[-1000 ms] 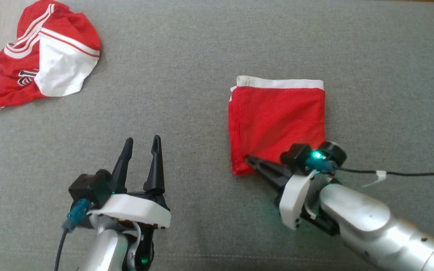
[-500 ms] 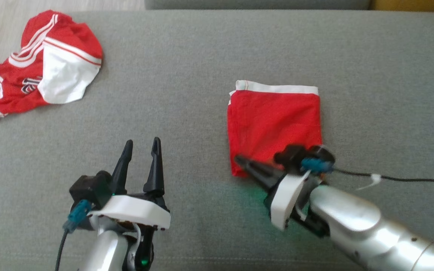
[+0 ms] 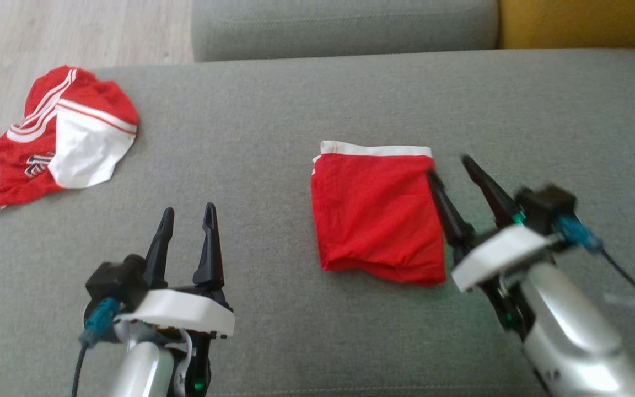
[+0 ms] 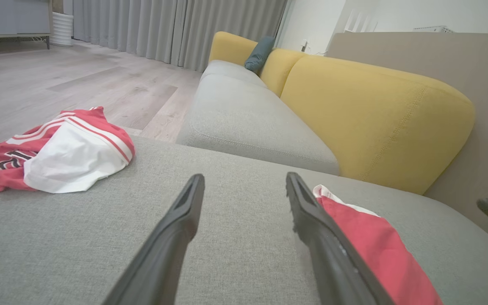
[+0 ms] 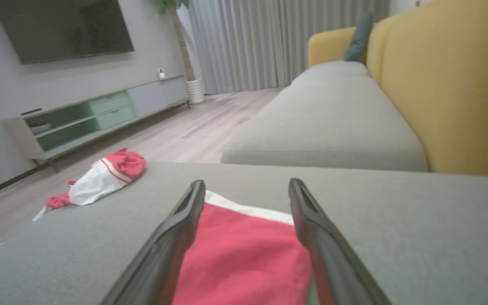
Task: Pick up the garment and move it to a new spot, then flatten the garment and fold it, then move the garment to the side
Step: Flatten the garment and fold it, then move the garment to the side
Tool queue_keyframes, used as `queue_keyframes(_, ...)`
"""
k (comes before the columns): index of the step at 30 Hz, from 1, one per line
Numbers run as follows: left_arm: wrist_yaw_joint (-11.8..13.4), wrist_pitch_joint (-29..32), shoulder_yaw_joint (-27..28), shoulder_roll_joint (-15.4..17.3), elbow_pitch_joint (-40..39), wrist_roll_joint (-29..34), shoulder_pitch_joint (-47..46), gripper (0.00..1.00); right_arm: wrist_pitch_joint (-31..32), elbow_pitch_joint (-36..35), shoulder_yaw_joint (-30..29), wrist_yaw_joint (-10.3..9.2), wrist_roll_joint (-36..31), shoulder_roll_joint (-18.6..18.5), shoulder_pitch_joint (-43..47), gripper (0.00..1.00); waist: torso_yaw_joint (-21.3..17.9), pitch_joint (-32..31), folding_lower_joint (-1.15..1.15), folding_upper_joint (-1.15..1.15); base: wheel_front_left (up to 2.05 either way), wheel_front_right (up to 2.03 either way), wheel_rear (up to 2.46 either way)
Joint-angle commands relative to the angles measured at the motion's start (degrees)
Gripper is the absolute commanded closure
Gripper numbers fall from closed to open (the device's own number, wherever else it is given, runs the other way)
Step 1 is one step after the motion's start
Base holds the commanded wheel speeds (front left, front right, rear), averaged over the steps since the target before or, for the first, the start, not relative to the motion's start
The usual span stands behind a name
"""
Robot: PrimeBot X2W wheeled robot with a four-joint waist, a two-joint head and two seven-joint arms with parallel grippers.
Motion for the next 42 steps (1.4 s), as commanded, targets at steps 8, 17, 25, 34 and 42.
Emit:
queue_keyframes(8, -0.11, -0.44, 2.77, -0.02, -2.27, 1.65, 1.17, 0.0, -0.63, -7.59, -15.99, 0.37, -11.68, 6.04, 9.29, 0.0, -1.24, -1.63, 0.0, 0.0, 0.0, 0.0, 0.0)
queue_keyframes(17, -0.3, -0.44, 3.29, -0.07, -2.3, 2.36, 3.93, 0.0, 0.79, -15.18, -24.34, 0.37, -18.41, 9.82, 16.91, 0.0, -1.45, -2.47, 0.0, 0.0, 0.0, 0.0, 0.0)
queue_keyframes(25, -0.3, -0.44, 3.04, -0.09, -2.37, 3.01, 4.31, 0.0, 2.82, -18.35, -25.17, 0.37, -18.17, 10.14, 19.28, 0.0, -0.81, -2.44, 0.0, 0.0, 0.0, 0.0, 0.0)
queue_keyframes(34, 0.18, -0.44, 2.75, -0.1, -2.48, 2.84, 4.16, 0.0, 3.65, -19.11, -24.98, 0.37, -17.92, 10.16, 19.67, 0.0, -0.65, -2.16, 0.0, 0.0, 0.0, 0.0, 0.0)
queue_keyframes(42, 0.35, -0.44, 2.61, -0.1, -2.57, 2.69, 3.96, 0.0, 3.96, -19.18, -25.21, 0.37, -18.03, 10.16, 19.61, 0.0, -0.64, -1.82, 0.0, 0.0, 0.0, 0.0, 0.0)
